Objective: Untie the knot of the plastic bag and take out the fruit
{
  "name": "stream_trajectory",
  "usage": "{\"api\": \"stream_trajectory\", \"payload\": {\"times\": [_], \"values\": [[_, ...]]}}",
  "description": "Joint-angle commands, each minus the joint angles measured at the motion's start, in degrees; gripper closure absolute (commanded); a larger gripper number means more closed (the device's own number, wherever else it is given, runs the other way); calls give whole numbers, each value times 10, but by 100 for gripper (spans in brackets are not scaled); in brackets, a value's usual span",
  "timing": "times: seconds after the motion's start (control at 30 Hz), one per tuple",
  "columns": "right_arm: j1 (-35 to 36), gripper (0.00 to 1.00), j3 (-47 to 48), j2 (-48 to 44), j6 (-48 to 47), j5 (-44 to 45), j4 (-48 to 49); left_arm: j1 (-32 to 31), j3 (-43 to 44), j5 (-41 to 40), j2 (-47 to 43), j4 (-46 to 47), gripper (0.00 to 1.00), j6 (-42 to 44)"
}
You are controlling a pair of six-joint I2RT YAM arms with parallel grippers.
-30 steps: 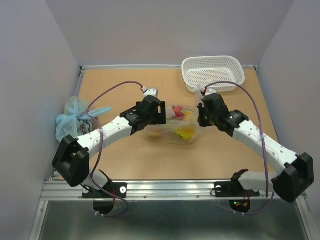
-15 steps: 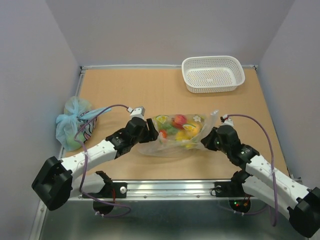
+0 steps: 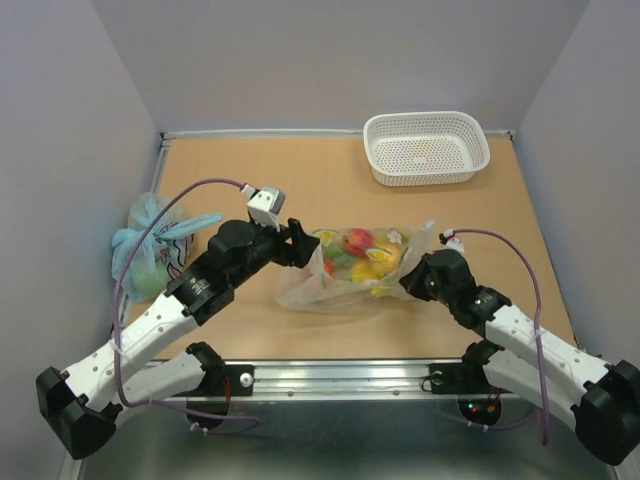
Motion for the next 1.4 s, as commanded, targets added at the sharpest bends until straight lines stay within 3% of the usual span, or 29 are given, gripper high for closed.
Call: {"api": "stream_trajectory", "payload": {"times": [0.0, 0.13, 0.4, 0.7, 1.0, 1.03, 1.13, 1.17, 1.27, 1.37], "values": [[-2, 99, -12, -28, -29, 21, 18, -4, 106, 53, 81, -37, 22, 123], [-2, 96, -6, -52, -72, 28, 20, -56, 176, 61, 210, -43, 22, 147], [-2, 95, 12, -49, -120, 14, 24, -122, 230, 66, 389, -39, 21, 155], [-2, 95, 15, -42, -143, -13, 32, -132, 257, 19, 466, -46, 23, 153], [-2, 94, 3, -47, -139, -23, 33, -132, 245, 4, 469, -5, 34, 121], [-2, 94, 2, -46, -137, -26, 34, -132, 245, 5, 477, -2, 37, 120], [-2, 94, 2, -44, -135, -26, 34, -132, 241, 7, 489, 6, 58, 117], [-2, 94, 3, -45, -135, -25, 34, -131, 241, 7, 492, 8, 77, 118], [-2, 94, 4, -47, -135, -24, 34, -131, 237, 7, 490, 11, 100, 122], [-2, 94, 4, -50, -133, -19, 33, -126, 235, -9, 475, 11, 100, 130]]}}
